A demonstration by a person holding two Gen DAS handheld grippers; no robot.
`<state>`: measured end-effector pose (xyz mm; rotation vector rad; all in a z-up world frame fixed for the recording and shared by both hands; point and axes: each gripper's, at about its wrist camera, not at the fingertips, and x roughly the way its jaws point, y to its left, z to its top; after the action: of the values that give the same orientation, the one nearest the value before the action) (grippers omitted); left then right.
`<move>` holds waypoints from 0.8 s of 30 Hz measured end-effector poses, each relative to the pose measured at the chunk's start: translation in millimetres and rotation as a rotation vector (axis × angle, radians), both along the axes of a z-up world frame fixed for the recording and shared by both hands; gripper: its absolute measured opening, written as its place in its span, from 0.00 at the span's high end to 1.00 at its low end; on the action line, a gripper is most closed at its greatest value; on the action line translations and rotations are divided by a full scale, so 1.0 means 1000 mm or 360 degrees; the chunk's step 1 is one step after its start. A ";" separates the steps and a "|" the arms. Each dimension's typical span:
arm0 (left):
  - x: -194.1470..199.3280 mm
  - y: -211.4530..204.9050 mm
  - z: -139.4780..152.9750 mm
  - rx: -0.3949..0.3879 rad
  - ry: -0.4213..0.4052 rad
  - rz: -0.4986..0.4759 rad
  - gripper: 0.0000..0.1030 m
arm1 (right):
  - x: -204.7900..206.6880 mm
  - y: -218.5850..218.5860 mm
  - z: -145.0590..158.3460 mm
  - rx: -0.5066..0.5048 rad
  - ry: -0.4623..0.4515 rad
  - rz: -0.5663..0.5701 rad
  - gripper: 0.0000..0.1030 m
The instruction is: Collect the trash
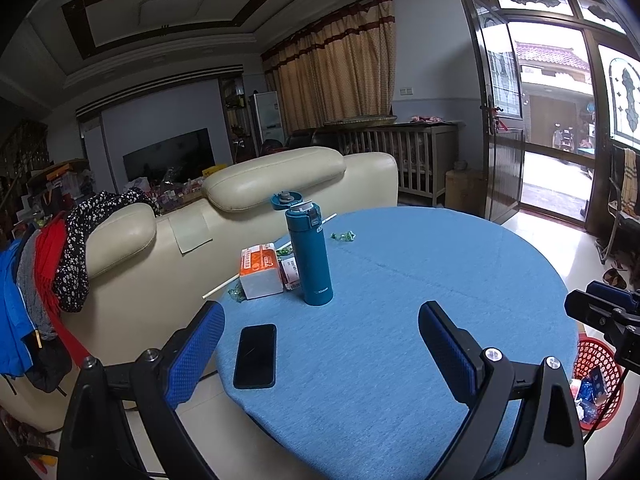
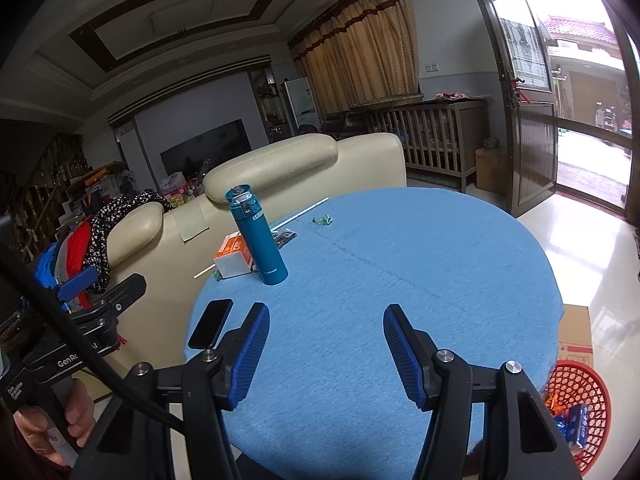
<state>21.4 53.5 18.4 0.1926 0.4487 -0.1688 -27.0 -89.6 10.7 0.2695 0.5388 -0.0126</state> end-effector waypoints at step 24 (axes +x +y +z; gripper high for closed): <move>0.004 0.001 -0.007 0.0009 0.0048 -0.0008 0.05 | 0.003 0.002 -0.008 0.0017 0.0040 0.0005 0.39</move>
<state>25.0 54.6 11.9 0.1969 0.4790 -0.1756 -23.9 -87.9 3.1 0.2792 0.5643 -0.0102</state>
